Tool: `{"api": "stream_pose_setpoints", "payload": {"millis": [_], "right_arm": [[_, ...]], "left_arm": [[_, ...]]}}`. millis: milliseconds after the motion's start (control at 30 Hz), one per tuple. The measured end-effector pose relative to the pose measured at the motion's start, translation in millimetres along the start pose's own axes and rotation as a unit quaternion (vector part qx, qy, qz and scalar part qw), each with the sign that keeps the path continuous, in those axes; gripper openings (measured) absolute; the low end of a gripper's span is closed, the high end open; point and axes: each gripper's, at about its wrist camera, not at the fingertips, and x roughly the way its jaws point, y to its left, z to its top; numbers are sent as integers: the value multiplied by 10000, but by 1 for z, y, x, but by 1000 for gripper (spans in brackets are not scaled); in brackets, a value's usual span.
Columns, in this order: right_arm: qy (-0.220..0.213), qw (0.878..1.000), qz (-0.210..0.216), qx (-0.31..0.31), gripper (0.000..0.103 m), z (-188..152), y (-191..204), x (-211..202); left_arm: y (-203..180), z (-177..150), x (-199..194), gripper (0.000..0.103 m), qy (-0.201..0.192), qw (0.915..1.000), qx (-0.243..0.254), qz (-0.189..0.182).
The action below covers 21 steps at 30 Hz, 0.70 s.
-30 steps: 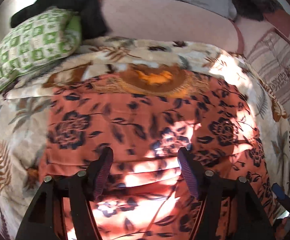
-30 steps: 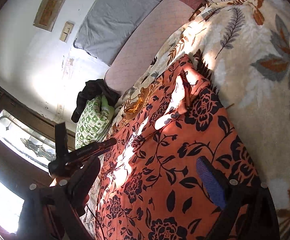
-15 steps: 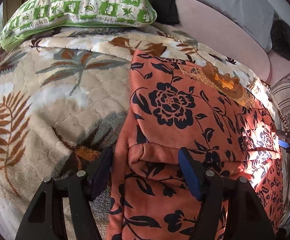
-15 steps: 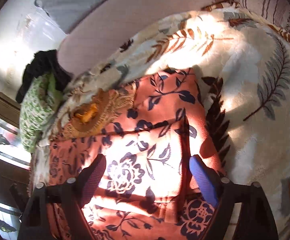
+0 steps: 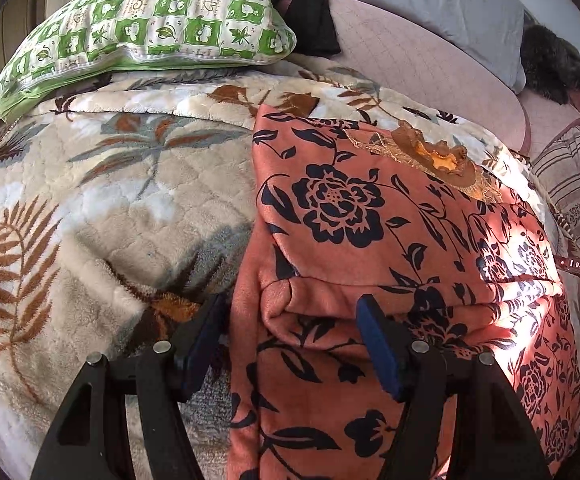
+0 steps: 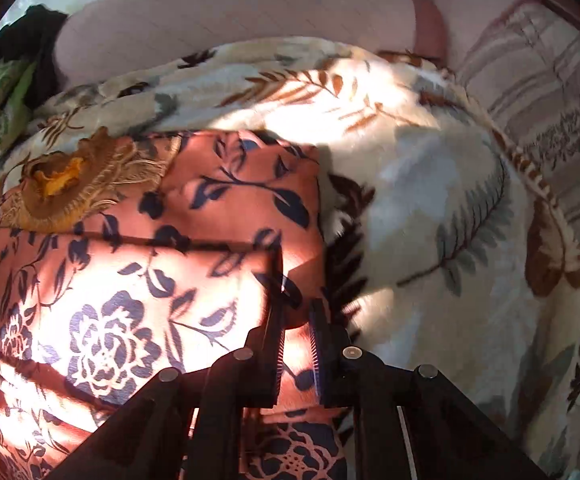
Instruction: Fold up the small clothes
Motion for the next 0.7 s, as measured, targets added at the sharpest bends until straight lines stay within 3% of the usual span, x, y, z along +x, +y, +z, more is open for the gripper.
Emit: {"api": "stream_pose_setpoints", "payload": {"millis": [133, 200, 233, 267, 300, 500, 700], "right_arm": [[-506, 9957, 655, 415, 15, -24, -24, -48], [-582, 9864, 1351, 731, 22, -44, -35, -74], [-529, 9810, 1654, 863, 40, -58, -39, -85], [-448, 9762, 1889, 970, 74, -72, -45, -93], [-420, 9717, 2072, 1057, 83, -89, -45, -101], [233, 9629, 2533, 907, 85, -178, -81, -130], [529, 9525, 2802, 1070, 85, -224, -122, -128]], "left_arm": [[-1, -8, -33, 69, -77, 9999, -46, -74], [-2, -19, -55, 69, -86, 9999, -94, -84], [-3, -26, -67, 69, -72, 9998, -124, -121], [-2, -35, -80, 69, -64, 9996, -145, -230], [-1, -45, -92, 69, -59, 9993, -163, -335], [9, -124, -147, 75, 348, 9967, -339, -651], [18, -189, -158, 75, 783, 9915, -735, -735]]}}
